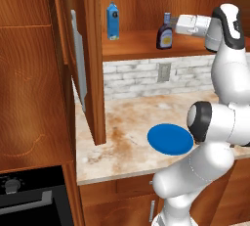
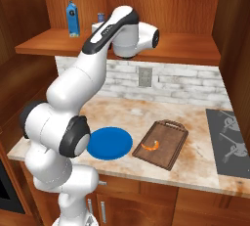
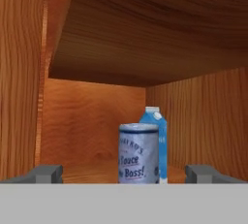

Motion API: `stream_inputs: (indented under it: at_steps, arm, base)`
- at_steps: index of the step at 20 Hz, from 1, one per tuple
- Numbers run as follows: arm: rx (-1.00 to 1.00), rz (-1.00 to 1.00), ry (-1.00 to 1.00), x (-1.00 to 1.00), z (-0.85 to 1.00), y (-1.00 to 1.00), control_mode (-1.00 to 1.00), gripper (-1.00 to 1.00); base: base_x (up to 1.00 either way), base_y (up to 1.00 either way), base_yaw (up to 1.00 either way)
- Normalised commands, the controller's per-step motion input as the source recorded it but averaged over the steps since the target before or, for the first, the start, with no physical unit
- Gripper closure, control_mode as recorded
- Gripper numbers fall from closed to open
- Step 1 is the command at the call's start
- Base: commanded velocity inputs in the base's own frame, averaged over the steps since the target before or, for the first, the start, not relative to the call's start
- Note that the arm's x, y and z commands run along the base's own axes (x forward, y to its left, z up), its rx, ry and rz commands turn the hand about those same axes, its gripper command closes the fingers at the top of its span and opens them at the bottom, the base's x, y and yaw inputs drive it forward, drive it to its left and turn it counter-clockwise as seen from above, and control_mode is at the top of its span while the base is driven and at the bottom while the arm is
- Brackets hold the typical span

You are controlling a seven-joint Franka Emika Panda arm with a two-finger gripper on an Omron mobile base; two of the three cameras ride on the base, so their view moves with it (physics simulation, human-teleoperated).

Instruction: Pick the shrimp from the plate and place it on the cutting board. Then pick the condiment bottle from the cabinet and place it next to the cutting board.

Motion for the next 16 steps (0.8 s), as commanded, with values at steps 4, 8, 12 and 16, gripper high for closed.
stream_inputs:
  at_steps: [4,8,12,16]
  arm:
    - [0.00,0.00,0.00,0.15,0.00,0.00,-1.00,-1.00]
    - [0.00,0.00,0.01,0.17,0.00,0.00,-1.00,-1.00]
    - [0.00,0.00,0.01,0.15,0.00,0.00,-1.00,-1.00]
    - [0.00,0.00,0.02,0.08,0.00,0.00,-1.00,-1.00]
  base:
    - [0.00,0.00,0.00]
    - [0.00,0.00,0.00]
    - [0.00,0.00,0.00]
    - [0.00,0.00,0.00]
